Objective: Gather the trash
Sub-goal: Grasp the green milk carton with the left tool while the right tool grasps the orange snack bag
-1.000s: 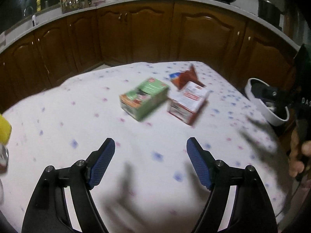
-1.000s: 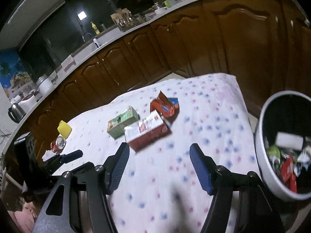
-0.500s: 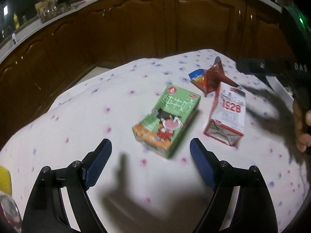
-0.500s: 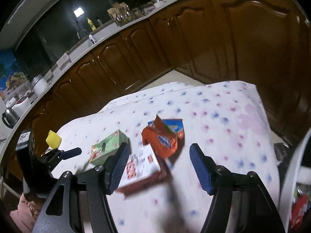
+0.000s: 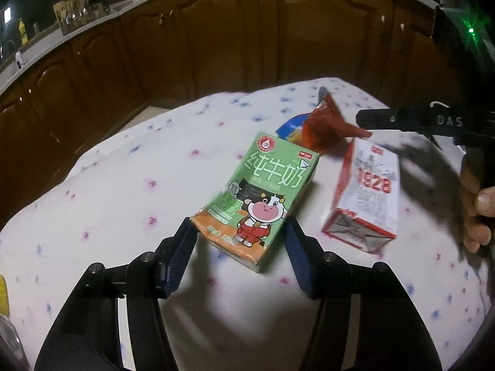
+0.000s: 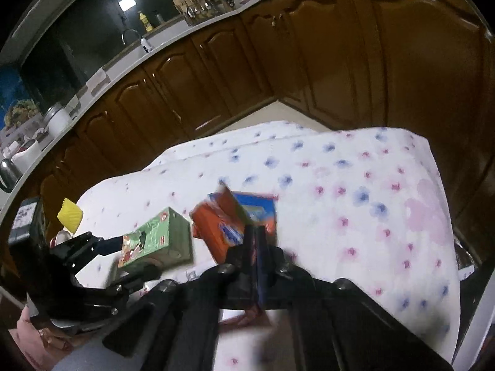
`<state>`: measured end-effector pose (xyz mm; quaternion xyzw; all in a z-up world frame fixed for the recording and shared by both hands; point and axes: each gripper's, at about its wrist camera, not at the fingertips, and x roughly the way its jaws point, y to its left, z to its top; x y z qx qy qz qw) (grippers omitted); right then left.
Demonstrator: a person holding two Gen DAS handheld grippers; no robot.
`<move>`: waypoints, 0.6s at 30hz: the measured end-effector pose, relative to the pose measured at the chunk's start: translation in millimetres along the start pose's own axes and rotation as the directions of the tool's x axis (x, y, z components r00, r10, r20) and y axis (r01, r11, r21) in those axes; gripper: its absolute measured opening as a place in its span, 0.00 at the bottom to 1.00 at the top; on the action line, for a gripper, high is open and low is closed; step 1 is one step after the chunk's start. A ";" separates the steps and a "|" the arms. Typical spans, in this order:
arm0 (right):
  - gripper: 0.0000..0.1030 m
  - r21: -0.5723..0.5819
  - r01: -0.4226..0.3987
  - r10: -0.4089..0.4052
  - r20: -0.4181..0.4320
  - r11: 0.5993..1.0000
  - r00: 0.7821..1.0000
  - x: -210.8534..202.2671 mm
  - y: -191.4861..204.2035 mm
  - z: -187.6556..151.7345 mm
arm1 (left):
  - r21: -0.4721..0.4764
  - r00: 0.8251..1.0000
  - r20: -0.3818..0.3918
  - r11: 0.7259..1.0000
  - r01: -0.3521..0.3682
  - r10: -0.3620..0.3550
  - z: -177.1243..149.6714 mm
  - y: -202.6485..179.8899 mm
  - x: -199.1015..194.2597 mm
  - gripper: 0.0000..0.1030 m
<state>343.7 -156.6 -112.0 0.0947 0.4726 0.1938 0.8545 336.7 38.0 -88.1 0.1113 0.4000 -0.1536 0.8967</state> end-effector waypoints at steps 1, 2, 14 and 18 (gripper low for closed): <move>0.00 -0.003 0.004 -0.004 0.009 1.000 1.000 -3.5 0.0 -2.1 | -0.003 1.000 0.011 1.000 0.006 -0.006 -1.2 -1.7 -4.7 0.55; 0.00 -0.006 0.004 -0.003 0.018 1.000 1.000 -7.8 0.0 -4.1 | -0.009 1.000 0.019 1.000 0.009 -0.009 -2.6 -2.8 -9.6 0.55; 0.55 -0.039 -0.062 0.063 0.035 0.997 0.997 -10.2 11.6 16.7 | -0.220 0.999 0.046 0.975 0.030 -0.021 -40.1 8.4 -58.6 0.54; 0.59 -0.090 -0.040 0.039 -0.012 0.995 0.999 13.5 23.1 26.3 | -0.265 0.998 0.057 0.963 0.051 -0.037 -51.1 3.7 -70.8 0.54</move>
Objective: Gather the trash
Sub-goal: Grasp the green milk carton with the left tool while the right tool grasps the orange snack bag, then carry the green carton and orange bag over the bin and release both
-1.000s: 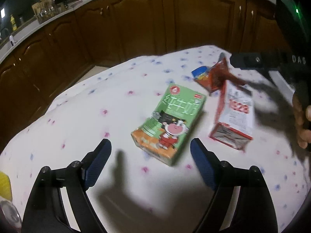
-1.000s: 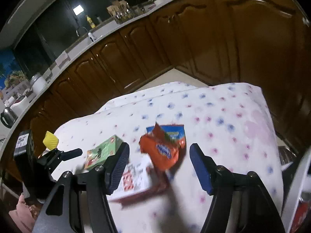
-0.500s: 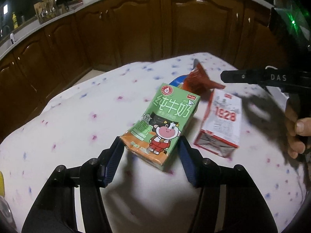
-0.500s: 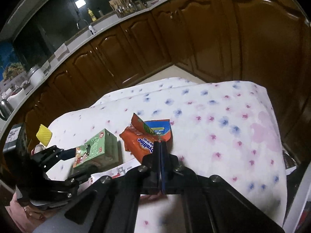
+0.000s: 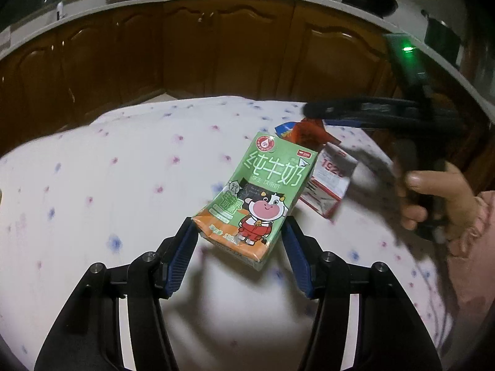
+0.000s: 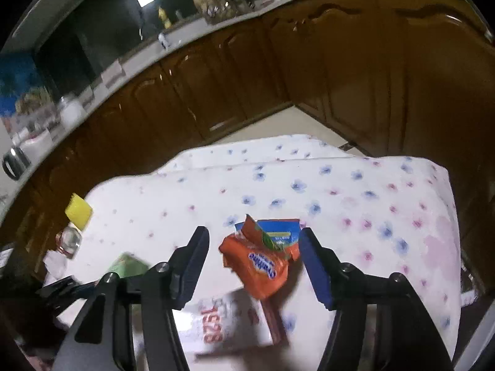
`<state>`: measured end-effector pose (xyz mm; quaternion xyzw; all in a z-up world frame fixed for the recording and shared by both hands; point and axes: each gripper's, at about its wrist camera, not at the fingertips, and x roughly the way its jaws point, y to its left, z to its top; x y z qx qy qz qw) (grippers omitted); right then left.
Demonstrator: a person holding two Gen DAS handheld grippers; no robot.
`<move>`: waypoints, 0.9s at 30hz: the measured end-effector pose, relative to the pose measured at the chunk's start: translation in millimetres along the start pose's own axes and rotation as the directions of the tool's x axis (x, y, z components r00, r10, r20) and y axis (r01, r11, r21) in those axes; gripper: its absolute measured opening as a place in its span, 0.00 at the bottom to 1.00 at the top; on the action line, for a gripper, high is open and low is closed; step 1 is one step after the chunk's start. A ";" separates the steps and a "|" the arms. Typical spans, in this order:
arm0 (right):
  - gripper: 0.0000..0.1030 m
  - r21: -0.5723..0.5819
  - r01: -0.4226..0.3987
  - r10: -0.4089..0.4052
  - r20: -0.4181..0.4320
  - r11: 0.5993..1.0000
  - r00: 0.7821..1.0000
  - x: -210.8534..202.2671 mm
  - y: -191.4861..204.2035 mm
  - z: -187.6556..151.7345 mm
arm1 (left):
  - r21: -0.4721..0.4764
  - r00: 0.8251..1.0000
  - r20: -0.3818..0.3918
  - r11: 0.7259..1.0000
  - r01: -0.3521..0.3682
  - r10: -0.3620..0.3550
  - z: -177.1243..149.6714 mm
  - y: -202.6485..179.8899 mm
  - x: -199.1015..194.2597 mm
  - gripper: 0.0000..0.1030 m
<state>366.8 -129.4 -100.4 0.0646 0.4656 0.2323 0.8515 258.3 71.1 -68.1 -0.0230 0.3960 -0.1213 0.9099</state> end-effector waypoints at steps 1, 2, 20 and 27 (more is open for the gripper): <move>0.52 -0.013 0.001 -0.001 -0.013 1.000 1.000 5.8 2.1 1.0 | -0.007 1.000 0.002 1.000 0.001 -0.001 -2.4 -0.6 -3.2 0.54; 0.45 -0.025 0.011 -0.012 -0.022 1.000 1.000 10.3 3.8 1.3 | -0.010 1.000 0.004 1.000 0.002 -0.002 -4.3 -1.1 -5.9 0.54; 0.00 0.077 -0.005 -0.007 0.147 0.997 0.989 -97.1 -14.4 -47.3 | 0.006 0.997 0.034 0.998 0.066 -0.067 -2.3 -59.8 -33.8 0.54; 0.00 0.150 -0.010 -0.021 0.206 0.989 0.978 -153.6 -26.2 -100.9 | 0.024 0.995 -0.009 0.995 0.100 -0.100 -9.8 -98.6 -23.1 0.54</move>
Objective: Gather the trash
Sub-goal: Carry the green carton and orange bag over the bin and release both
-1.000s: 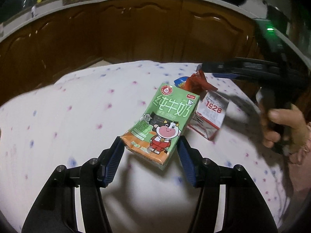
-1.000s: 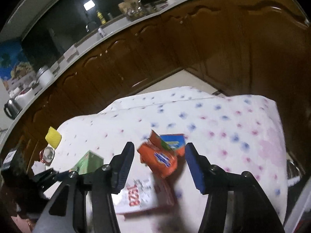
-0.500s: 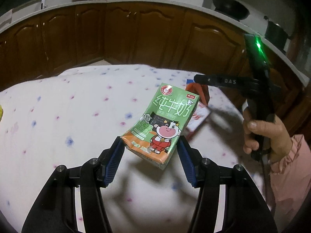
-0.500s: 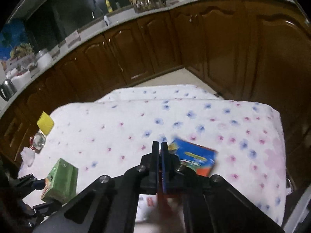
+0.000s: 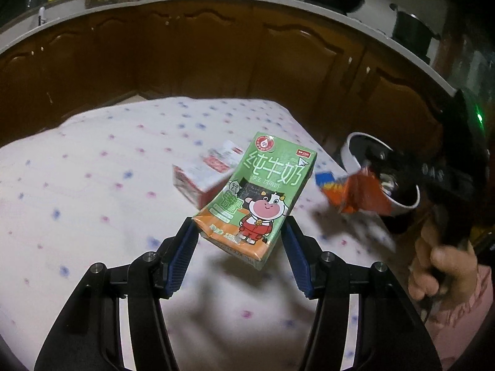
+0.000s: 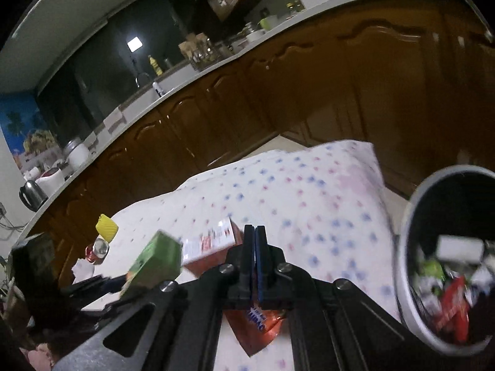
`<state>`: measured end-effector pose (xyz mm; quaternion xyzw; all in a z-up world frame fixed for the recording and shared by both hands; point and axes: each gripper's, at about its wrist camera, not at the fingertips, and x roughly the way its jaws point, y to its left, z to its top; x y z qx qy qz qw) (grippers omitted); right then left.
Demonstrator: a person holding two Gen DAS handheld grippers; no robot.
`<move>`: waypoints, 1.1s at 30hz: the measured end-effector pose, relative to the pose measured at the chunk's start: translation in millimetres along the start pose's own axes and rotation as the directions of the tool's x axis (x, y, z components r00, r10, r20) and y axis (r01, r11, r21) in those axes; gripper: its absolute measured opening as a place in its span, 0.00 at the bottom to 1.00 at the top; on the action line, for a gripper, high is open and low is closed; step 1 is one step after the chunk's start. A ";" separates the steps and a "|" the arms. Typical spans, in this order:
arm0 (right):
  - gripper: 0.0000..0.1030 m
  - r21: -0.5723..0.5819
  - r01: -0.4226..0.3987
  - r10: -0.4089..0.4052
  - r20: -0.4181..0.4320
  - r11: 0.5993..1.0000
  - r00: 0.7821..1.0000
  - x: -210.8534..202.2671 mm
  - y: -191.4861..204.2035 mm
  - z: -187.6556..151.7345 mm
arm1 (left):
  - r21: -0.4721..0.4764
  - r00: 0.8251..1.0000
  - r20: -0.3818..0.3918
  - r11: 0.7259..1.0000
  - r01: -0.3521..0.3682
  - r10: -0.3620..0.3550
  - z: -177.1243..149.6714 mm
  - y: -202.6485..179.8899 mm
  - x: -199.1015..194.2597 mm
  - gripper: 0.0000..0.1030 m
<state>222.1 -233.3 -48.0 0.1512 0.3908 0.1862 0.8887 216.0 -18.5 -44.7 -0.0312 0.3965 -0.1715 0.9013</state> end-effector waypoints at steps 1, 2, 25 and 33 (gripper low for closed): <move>0.00 -0.003 0.010 -0.010 -0.005 1.000 1.000 -3.9 -1.4 -4.3 | 0.000 1.000 -0.003 1.000 0.004 -0.004 -2.1 -3.8 1.2 0.54; 0.00 -0.008 0.020 -0.020 -0.012 1.000 1.000 -8.2 -2.8 -10.2 | 0.000 1.000 -0.005 1.000 0.005 -0.005 -4.6 -6.1 0.4 0.54; 0.00 0.016 0.101 -0.102 0.117 0.995 0.988 -103.3 -28.8 -11.4 | 0.127 0.999 -0.035 0.991 0.041 -0.036 3.5 -96.9 9.7 0.54; 0.00 0.047 0.164 -0.170 0.157 0.985 0.973 -131.2 -60.9 -0.6 | 0.203 0.998 -0.027 0.977 0.062 -0.057 16.4 -141.1 17.4 0.54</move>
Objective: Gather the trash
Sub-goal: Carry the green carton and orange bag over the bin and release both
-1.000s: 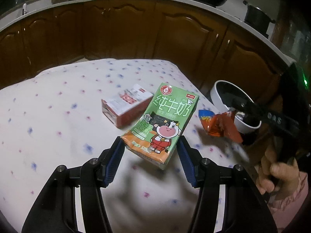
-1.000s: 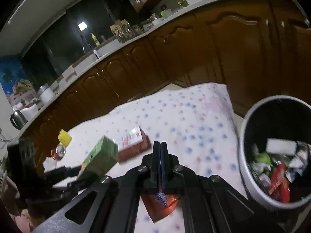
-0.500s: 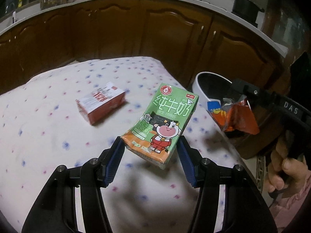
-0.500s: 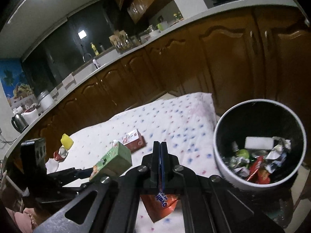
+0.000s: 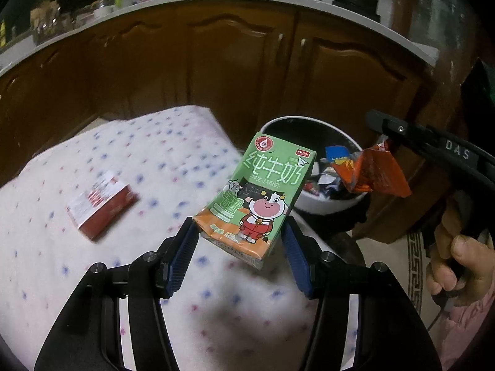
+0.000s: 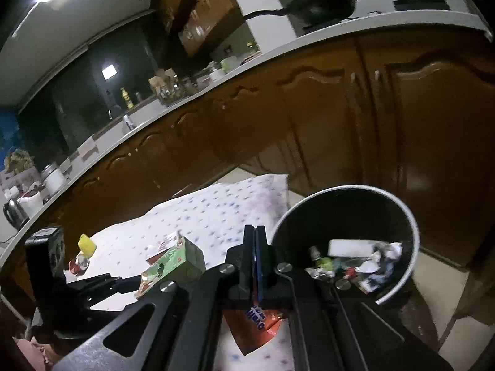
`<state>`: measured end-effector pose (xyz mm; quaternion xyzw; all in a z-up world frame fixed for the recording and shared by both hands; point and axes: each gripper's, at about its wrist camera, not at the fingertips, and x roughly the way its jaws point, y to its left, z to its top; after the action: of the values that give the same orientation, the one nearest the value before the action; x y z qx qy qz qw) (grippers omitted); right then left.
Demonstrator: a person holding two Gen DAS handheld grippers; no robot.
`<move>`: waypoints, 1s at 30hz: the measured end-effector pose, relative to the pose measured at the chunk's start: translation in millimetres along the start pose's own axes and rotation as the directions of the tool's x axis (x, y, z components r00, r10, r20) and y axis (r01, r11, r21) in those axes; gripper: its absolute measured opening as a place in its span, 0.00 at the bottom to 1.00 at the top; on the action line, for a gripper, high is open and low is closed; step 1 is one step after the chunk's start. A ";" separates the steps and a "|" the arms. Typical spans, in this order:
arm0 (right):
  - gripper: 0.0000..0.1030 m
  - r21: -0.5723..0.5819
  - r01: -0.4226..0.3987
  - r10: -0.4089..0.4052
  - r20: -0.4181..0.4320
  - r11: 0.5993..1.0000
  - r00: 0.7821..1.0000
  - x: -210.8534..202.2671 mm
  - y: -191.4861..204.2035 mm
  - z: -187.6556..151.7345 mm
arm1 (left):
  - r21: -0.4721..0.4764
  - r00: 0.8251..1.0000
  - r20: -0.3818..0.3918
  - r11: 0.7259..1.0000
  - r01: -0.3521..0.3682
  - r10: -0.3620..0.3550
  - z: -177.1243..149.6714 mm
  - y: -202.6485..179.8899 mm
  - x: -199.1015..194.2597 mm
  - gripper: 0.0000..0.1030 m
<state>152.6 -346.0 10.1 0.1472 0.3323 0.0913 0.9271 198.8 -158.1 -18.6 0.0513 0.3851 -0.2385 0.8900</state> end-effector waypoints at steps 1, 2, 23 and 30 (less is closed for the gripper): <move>0.00 0.004 0.006 -0.006 0.005 1.000 1.000 -1.9 -4.4 1.3 | 0.008 1.000 0.000 1.000 0.001 -0.001 2.7 -4.2 1.9 0.54; 0.00 0.008 0.014 -0.014 0.009 1.000 1.000 -3.7 -8.9 2.7 | 0.015 1.000 0.000 1.000 0.003 -0.003 5.3 -8.2 3.6 0.54; 0.00 0.113 0.094 -0.095 0.006 0.989 0.995 3.1 -90.4 18.2 | 0.110 1.000 -0.028 0.994 0.003 0.000 54.9 -69.9 57.3 0.54; 0.00 0.128 0.109 -0.110 -0.001 0.986 0.994 8.3 -103.3 25.2 | 0.117 0.999 -0.039 0.993 -0.001 0.006 60.2 -82.0 72.0 0.54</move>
<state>182.5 -446.2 -10.8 0.1879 0.3422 0.0183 0.9205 242.9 -274.6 -20.1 0.1085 0.3879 -0.2580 0.8782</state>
